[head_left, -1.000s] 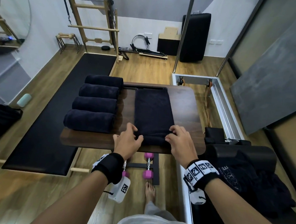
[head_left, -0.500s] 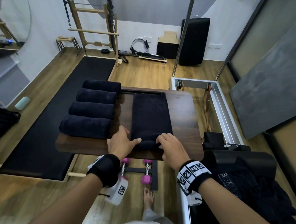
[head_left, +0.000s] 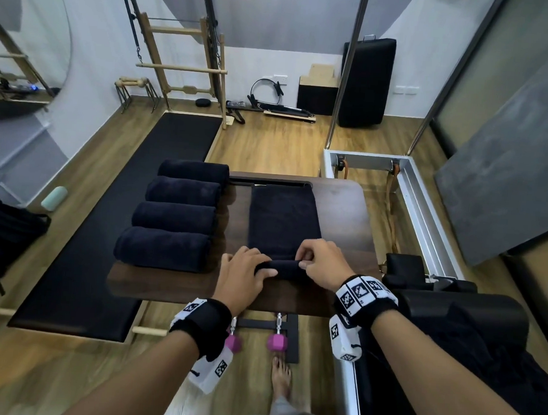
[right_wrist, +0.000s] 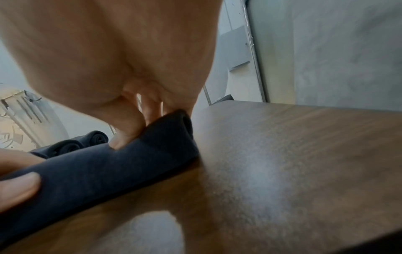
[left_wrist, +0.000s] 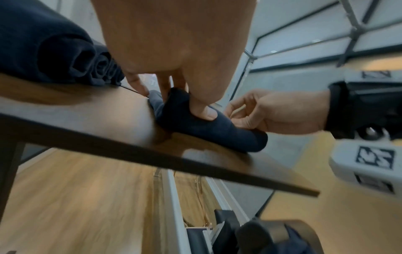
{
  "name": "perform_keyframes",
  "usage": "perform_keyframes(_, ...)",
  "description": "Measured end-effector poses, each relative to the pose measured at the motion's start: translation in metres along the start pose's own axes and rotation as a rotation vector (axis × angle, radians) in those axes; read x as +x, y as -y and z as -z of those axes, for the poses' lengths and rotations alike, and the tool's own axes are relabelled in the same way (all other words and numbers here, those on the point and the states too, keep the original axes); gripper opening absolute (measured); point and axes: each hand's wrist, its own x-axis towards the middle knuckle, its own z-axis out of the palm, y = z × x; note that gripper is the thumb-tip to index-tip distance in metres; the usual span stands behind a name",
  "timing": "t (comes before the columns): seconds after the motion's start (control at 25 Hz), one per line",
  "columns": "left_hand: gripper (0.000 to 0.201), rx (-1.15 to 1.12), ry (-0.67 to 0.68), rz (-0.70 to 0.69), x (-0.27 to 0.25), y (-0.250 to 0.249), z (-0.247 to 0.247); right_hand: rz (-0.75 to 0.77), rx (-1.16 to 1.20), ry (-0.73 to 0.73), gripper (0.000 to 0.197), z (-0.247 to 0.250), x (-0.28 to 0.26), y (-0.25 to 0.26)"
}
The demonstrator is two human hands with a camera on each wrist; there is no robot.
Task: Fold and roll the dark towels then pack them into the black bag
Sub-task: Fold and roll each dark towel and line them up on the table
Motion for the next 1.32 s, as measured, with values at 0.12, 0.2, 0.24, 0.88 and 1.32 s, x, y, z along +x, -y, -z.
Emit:
perform_keyframes(0.12,0.023,-0.029,0.027,0.08,0.016,0.0,-0.003,0.18,0.056,-0.223,0.017,0.002,-0.004,-0.006)
perform_keyframes(0.2,0.026,-0.033,0.052,0.118,0.023,0.002,-0.005,0.331,-0.03,-0.21,0.024,0.001,-0.011,-0.008)
perform_keyframes(0.24,0.027,-0.029,0.063,0.13,0.026,0.003,-0.005,0.368,-0.117,-0.165,0.032,-0.001,-0.013,-0.009)
perform_keyframes(0.88,0.03,0.173,0.079,-0.106,0.033,0.009,0.01,0.175,-0.008,0.023,0.011,0.003,0.024,-0.006)
perform_keyframes(1.32,0.051,0.198,0.062,-0.115,0.047,0.013,0.008,0.242,-0.289,0.02,0.023,-0.004,0.041,-0.002)
